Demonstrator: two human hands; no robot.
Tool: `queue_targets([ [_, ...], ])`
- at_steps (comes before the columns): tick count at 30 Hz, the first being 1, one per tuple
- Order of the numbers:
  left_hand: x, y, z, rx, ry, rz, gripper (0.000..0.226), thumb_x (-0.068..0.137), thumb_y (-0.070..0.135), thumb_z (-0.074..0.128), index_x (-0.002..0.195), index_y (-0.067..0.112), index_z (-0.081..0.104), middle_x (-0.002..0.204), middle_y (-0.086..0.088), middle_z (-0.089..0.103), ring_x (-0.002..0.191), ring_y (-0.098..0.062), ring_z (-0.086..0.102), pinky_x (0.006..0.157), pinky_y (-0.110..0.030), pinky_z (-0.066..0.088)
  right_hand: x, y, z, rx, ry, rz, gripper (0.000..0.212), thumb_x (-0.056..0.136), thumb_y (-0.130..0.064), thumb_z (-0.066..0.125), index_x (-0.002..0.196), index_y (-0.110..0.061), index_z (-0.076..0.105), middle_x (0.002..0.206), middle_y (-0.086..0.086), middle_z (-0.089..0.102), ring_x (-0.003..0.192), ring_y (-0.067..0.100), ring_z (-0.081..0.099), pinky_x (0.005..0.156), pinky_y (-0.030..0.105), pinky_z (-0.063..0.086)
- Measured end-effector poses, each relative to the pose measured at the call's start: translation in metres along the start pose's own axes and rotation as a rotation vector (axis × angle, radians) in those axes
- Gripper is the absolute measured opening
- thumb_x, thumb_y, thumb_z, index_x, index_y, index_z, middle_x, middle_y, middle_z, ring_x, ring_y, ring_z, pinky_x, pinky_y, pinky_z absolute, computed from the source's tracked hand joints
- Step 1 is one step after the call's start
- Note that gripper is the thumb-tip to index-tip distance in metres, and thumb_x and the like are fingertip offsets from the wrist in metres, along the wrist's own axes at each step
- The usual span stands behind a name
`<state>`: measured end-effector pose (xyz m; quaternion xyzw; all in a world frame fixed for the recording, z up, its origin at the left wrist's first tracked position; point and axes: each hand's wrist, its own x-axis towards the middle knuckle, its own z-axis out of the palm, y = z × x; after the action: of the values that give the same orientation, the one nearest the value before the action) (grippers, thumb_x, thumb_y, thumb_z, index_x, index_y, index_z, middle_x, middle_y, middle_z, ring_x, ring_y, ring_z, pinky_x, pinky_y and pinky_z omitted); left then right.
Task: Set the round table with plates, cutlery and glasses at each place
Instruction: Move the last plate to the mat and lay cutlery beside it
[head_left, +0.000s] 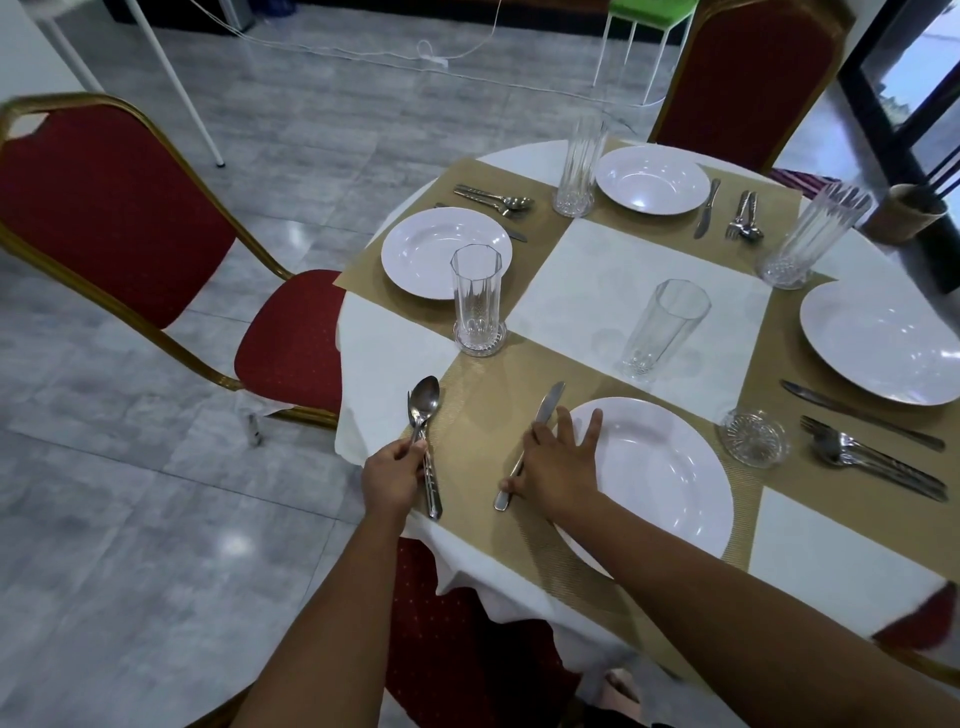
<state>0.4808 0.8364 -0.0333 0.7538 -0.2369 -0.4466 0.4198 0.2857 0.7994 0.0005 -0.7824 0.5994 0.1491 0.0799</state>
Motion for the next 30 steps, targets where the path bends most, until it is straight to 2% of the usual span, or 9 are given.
queue_targets([
  [3, 0.0003, -0.0003, 0.0, 0.003, 0.0, 0.003, 0.009, 0.089, 0.027, 0.066, 0.089, 0.021, 0.073, 0.081, -0.004, 0.073, 0.078, -0.021, 0.068, 0.086, -0.042, 0.057, 0.0001, 0.0006, -0.0009, 0.009, 0.003, -0.006, 0.079, 0.082, -0.067, 0.05, 0.14, -0.014, 0.043, 0.151, 0.001, 0.034, 0.148, 0.03, -0.001, 0.103, 0.067, -0.023],
  [7, 0.0002, -0.0013, 0.0004, 0.001, 0.004, 0.0, 0.012, 0.088, 0.028, 0.067, 0.077, 0.032, 0.069, 0.081, -0.004, 0.073, 0.081, -0.025, 0.069, 0.087, -0.044, 0.056, -0.0007, -0.0007, 0.0005, -0.028, 0.011, -0.019, 0.077, 0.082, -0.068, 0.048, 0.138, -0.014, 0.046, 0.147, 0.001, 0.039, 0.148, 0.03, 0.001, 0.096, 0.065, -0.031],
  [10, 0.0013, -0.0012, 0.0005, 0.02, 0.013, 0.005, 0.012, 0.087, 0.029, 0.067, 0.076, 0.032, 0.069, 0.08, -0.003, 0.073, 0.082, -0.025, 0.07, 0.088, -0.045, 0.056, -0.0022, -0.0012, 0.0008, -0.042, 0.024, -0.033, 0.075, 0.084, -0.068, 0.047, 0.135, -0.013, 0.05, 0.144, 0.002, 0.043, 0.148, 0.03, 0.002, 0.095, 0.063, -0.033],
  [15, -0.0013, 0.0009, 0.0012, 0.023, 0.019, 0.011, 0.014, 0.088, 0.028, 0.067, 0.074, 0.033, 0.068, 0.079, -0.003, 0.073, 0.079, -0.022, 0.068, 0.087, -0.044, 0.056, -0.0035, -0.0018, 0.0028, -0.073, 0.033, -0.047, 0.076, 0.085, -0.069, 0.044, 0.135, -0.012, 0.051, 0.151, 0.01, 0.037, 0.15, 0.032, -0.006, 0.092, 0.061, -0.036],
  [17, -0.0006, 0.0, 0.001, 0.024, 0.019, 0.009, 0.013, 0.087, 0.029, 0.067, 0.075, 0.033, 0.069, 0.079, -0.004, 0.073, 0.078, -0.022, 0.068, 0.087, -0.045, 0.056, -0.004, -0.0014, 0.0034, -0.082, 0.031, -0.055, 0.075, 0.086, -0.069, 0.043, 0.132, -0.011, 0.053, 0.149, 0.01, 0.04, 0.149, 0.034, -0.007, 0.092, 0.061, -0.037],
  [24, 0.0018, -0.0018, 0.0014, 0.03, 0.009, 0.016, 0.011, 0.088, 0.03, 0.066, 0.078, 0.03, 0.07, 0.079, -0.004, 0.073, 0.082, -0.026, 0.07, 0.084, -0.042, 0.057, -0.0079, 0.0012, 0.0034, -0.075, 0.052, -0.064, 0.071, 0.088, -0.066, 0.042, 0.131, -0.012, 0.055, 0.142, 0.005, 0.048, 0.149, 0.034, -0.001, 0.095, 0.063, -0.034],
  [28, 0.0011, 0.0028, 0.0013, 0.007, -0.019, -0.014, 0.013, 0.089, 0.026, 0.065, 0.091, 0.016, 0.073, 0.079, -0.005, 0.071, 0.075, -0.02, 0.065, 0.076, -0.034, 0.054, -0.0089, 0.0024, 0.0022, -0.033, 0.053, -0.065, 0.07, 0.085, -0.068, 0.044, 0.127, -0.014, 0.058, 0.14, 0.002, 0.049, 0.149, 0.031, 0.003, 0.098, 0.062, -0.032],
  [30, 0.0018, 0.0062, -0.0001, -0.009, -0.039, -0.044, 0.015, 0.09, 0.024, 0.065, 0.093, 0.011, 0.073, 0.081, -0.005, 0.069, 0.074, -0.019, 0.063, 0.073, -0.032, 0.053, -0.0097, 0.0034, 0.001, 0.04, 0.094, -0.091, 0.063, 0.085, -0.066, 0.049, 0.124, -0.017, 0.06, 0.138, -0.002, 0.05, 0.149, 0.029, 0.009, 0.105, 0.061, -0.023],
])
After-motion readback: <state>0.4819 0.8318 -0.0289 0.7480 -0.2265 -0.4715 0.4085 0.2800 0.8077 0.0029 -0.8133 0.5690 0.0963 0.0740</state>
